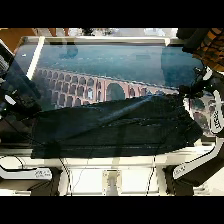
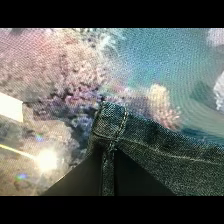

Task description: Fold the clothes and pants, and hang the long-sleeved shirts on hangers.

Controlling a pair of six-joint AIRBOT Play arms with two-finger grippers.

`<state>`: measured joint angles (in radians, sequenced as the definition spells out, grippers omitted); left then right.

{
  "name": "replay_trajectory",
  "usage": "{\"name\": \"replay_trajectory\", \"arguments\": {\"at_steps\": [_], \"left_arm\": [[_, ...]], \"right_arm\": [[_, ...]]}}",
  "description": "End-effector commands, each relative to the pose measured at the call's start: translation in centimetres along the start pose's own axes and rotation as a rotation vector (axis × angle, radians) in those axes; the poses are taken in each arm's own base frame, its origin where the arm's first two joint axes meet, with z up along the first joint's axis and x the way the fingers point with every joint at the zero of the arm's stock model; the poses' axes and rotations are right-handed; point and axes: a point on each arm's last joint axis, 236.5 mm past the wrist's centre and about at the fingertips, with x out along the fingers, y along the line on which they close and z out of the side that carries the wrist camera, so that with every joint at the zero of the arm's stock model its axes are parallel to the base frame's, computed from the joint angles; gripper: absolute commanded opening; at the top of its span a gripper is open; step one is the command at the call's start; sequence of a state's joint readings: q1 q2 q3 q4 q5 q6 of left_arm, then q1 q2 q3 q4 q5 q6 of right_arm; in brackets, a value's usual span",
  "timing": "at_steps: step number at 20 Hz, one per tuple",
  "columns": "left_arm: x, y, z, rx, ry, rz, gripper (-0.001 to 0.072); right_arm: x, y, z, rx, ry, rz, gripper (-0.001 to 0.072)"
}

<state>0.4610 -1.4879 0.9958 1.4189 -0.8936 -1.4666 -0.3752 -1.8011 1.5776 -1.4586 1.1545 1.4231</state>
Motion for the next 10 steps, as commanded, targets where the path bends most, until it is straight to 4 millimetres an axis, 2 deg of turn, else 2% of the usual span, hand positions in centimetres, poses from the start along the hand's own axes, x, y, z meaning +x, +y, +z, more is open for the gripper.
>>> {"name": "replay_trajectory", "arguments": {"at_steps": [1, 4, 5, 7, 8, 10], "left_arm": [[0.0, 0.0, 0.0, 0.001, 0.0, 0.001, 0.0026], [0.0, -0.3, 0.0, -0.011, -0.002, -0.013, 0.0025], [0.0, -0.7, 0.2, -0.023, -0.007, -0.028, 0.0024], [-0.2, -1.9, 1.0, -0.047, -0.038, -0.081, 0.0023], [-0.6, -2.5, 1.7, -0.052, -0.058, -0.107, 0.0022], [-2.5, -3.7, 4.7, -0.076, -0.133, -0.155, 0.0022]], "right_arm": [[1.7, -0.4, -0.4, 0.024, 0.028, -0.01, 0.0404], [3.2, 0.8, -0.5, 0.052, 0.039, 0.045, 0.0401], [3.6, 1.7, -0.4, 0.071, 0.04, 0.082, 0.0357], [4.0, 3.3, -0.1, 0.073, 0.033, 0.151, 0.0019], [4.0, 3.8, 0.3, 0.076, 0.017, 0.176, 0.0021], [3.4, 4.1, 1.8, 0.092, -0.037, 0.193, 0.0019]]}}
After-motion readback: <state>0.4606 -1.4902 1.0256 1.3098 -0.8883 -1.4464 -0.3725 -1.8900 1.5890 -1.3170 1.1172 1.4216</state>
